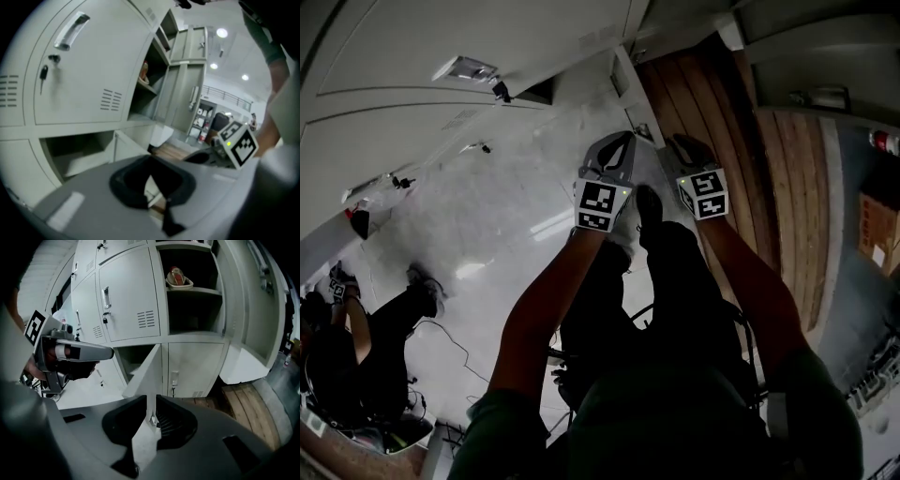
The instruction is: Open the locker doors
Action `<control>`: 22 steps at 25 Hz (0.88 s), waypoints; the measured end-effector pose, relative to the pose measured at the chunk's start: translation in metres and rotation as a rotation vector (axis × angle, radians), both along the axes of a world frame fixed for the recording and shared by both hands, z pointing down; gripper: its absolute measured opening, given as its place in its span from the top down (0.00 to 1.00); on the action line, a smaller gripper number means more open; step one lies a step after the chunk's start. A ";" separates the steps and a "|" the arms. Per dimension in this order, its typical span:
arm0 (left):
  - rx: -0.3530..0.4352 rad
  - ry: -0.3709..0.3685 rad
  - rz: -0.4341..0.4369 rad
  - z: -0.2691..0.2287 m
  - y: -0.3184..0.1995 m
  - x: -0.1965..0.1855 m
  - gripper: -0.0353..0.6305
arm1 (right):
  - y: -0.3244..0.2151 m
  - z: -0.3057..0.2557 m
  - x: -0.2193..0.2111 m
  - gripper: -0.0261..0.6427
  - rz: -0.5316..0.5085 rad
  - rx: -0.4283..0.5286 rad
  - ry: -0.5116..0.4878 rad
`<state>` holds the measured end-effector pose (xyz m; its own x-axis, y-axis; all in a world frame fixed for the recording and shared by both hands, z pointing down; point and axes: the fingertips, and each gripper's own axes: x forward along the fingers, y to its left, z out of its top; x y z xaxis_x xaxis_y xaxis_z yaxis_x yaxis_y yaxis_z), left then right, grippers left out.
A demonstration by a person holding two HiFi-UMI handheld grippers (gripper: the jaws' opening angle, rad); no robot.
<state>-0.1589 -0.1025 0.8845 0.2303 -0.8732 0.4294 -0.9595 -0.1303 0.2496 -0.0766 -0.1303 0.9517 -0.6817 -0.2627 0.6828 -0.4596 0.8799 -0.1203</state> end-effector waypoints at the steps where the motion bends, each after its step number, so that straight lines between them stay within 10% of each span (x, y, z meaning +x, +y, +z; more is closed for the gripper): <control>1: 0.004 -0.009 -0.005 -0.014 0.000 -0.007 0.97 | -0.006 -0.016 0.001 0.90 0.008 0.011 0.000; 22: 0.181 -0.197 -0.374 -0.361 0.185 -0.180 0.97 | 0.049 -0.396 -0.112 0.90 -0.144 0.124 -0.319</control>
